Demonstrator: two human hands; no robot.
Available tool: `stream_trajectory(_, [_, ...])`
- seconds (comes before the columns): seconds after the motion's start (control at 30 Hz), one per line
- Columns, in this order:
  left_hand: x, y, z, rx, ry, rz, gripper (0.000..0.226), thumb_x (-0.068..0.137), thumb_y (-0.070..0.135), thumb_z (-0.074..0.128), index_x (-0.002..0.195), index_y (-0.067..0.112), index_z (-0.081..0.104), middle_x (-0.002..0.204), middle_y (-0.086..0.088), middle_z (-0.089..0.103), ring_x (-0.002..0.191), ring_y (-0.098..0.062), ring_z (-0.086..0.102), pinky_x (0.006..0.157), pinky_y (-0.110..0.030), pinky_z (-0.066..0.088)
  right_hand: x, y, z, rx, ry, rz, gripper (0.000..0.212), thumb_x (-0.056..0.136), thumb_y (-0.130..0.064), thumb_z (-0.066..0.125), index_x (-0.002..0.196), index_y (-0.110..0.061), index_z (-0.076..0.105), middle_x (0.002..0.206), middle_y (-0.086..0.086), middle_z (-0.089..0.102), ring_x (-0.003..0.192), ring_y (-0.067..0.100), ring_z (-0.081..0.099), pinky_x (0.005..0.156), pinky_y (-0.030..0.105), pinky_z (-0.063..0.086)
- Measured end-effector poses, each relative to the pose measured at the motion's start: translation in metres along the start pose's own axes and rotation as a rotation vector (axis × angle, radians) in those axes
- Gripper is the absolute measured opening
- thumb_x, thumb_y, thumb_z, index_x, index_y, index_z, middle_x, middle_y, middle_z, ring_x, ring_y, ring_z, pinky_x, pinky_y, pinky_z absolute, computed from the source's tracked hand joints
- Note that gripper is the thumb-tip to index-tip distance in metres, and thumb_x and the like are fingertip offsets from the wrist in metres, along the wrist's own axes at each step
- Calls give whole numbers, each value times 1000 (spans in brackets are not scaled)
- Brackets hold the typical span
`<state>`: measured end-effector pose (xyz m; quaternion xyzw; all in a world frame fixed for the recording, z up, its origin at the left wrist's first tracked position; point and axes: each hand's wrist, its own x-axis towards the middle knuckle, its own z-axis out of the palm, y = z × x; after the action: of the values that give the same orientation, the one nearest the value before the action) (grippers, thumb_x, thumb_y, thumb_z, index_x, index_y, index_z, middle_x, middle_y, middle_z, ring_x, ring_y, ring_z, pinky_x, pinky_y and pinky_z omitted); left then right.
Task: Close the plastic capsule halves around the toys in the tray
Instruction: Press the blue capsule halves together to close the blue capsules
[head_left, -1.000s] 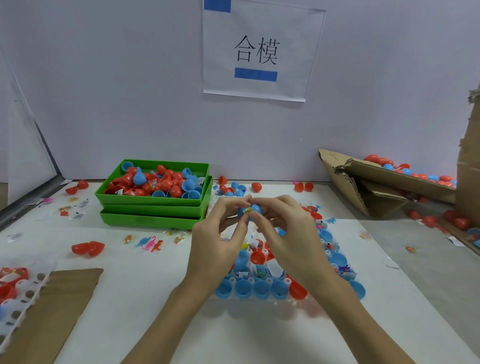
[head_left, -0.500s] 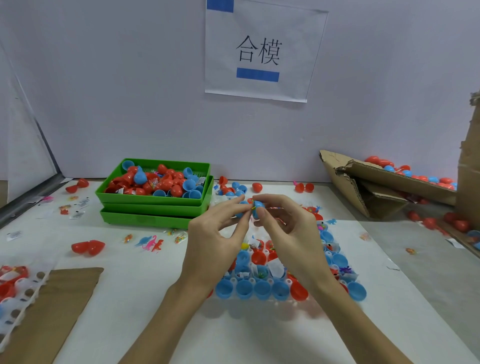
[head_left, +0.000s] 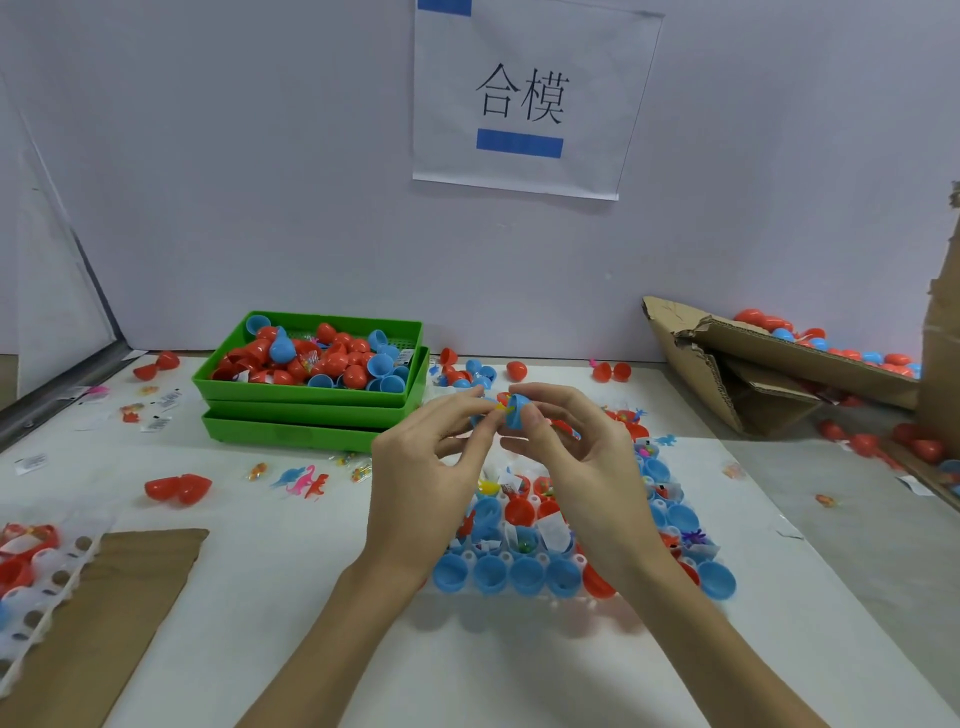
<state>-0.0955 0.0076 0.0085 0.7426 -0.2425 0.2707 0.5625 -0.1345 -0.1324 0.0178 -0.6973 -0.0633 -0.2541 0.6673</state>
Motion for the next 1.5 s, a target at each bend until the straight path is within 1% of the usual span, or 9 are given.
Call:
stream_trajectory(0.1, [0, 3, -2, -82, -7, -73, 19, 92, 24, 76, 108, 30, 72, 110, 12, 76, 94, -4, 76, 75, -16, 61, 0, 3, 1, -30, 10, 1, 17, 96, -21, 68, 113, -26, 71, 99, -15, 74, 90, 10, 76, 75, 16, 58])
stream_trajectory(0.27, [1, 3, -3, -82, -25, -102, 17, 96, 14, 73, 106, 25, 66, 113, 8, 75, 96, -6, 75, 76, -15, 59, 0, 5, 2, -19, 34, 10, 18, 95, -23, 69, 112, -25, 71, 98, -15, 75, 89, 10, 77, 74, 16, 58])
stream_trajectory(0.43, [3, 1, -4, 42, -87, 30, 12, 95, 14, 74, 106, 19, 71, 104, 6, 76, 95, -6, 73, 82, -17, 61, 0, 6, 2, -48, 34, 3, 19, 94, -23, 72, 111, -29, 73, 99, -16, 73, 92, 8, 75, 72, 18, 59])
stream_trajectory(0.6, [3, -2, -6, 102, -119, 105, 21, 92, 12, 77, 113, 11, 77, 114, 0, 77, 100, -14, 74, 85, -29, 63, -2, 6, 1, -78, 40, -33, 22, 92, -21, 74, 113, -26, 75, 104, -12, 75, 96, 12, 75, 76, 23, 61])
stream_trajectory(0.87, [3, -1, -5, -37, -39, -60, 18, 88, 14, 80, 106, 12, 80, 105, 0, 78, 93, -13, 76, 81, -29, 64, -6, 8, 4, -103, 60, -77, 25, 95, -18, 71, 116, -30, 75, 116, -9, 71, 101, 12, 73, 84, 27, 61])
stream_trajectory(1.1, [4, 1, -7, 30, -55, -29, 17, 87, 14, 81, 104, 11, 80, 106, -2, 77, 95, -15, 74, 81, -28, 63, -6, 11, 4, -116, 68, -107, 26, 92, -11, 74, 116, -23, 74, 113, -12, 73, 100, 4, 72, 81, 16, 57])
stream_trajectory(1.23, [3, 0, -5, 1, -56, -35, 13, 88, 13, 81, 101, 13, 80, 103, 0, 77, 93, -13, 74, 81, -28, 63, -6, 12, 4, -60, 64, -52, 22, 95, -15, 72, 114, -25, 75, 109, -15, 75, 99, 7, 74, 83, 21, 59])
stream_trajectory(1.33, [0, 0, 0, 5, -101, -33, 17, 92, 16, 78, 109, 15, 78, 108, 3, 75, 97, -10, 72, 84, -29, 63, -5, 10, 3, 62, 60, 46, 18, 96, -20, 71, 113, -25, 75, 106, -12, 76, 99, 13, 75, 79, 22, 60])
stream_trajectory(1.5, [0, 1, 0, -14, -96, -53, 22, 94, 20, 76, 114, 24, 69, 105, 14, 73, 100, -5, 70, 83, -19, 60, -4, 10, 5, 69, 77, 104, 21, 95, -20, 71, 116, -22, 72, 105, -12, 75, 98, 12, 76, 77, 26, 62])
